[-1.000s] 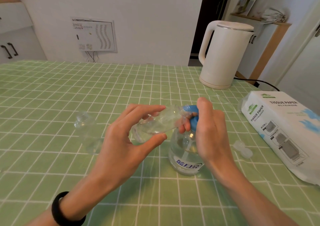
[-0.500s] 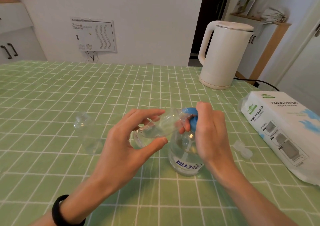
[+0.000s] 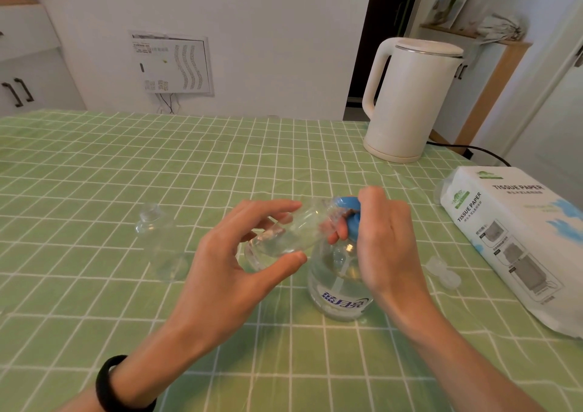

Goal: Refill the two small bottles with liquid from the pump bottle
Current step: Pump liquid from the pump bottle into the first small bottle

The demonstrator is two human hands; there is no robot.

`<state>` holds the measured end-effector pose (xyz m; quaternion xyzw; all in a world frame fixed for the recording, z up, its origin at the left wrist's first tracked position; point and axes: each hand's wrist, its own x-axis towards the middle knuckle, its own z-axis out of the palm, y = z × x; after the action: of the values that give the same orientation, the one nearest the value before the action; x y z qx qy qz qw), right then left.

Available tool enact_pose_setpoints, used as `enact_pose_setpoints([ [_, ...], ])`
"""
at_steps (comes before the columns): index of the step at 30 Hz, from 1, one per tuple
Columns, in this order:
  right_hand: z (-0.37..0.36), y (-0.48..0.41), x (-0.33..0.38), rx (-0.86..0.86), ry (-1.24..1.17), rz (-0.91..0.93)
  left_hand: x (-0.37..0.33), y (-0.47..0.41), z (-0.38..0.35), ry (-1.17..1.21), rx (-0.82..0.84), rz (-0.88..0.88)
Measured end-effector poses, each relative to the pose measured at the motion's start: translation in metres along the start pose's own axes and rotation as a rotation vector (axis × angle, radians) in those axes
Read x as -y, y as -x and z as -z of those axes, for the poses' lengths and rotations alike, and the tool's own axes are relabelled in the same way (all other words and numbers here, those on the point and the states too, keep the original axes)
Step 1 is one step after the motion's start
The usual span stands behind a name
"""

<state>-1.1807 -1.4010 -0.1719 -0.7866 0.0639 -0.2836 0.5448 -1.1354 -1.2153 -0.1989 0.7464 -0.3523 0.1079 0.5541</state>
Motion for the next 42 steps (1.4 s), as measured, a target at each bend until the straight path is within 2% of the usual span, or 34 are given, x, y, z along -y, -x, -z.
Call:
enact_pose_setpoints([
  [26,-0.001,0.003,0.006,0.031,-0.056,-0.108,-0.003,-0.001,0.001,0.006,-0.005,0.005],
  [34,0.018,-0.012,0.016,0.239,-0.002,-0.333,-0.006,-0.002,0.001,0.012,-0.012,0.012],
  [38,0.019,-0.016,0.023,0.257,0.029,-0.36,-0.005,-0.002,0.001,0.026,-0.005,0.026],
  [42,0.026,-0.024,0.034,0.187,0.01,-0.359,-0.005,-0.001,0.001,0.028,-0.014,0.019],
])
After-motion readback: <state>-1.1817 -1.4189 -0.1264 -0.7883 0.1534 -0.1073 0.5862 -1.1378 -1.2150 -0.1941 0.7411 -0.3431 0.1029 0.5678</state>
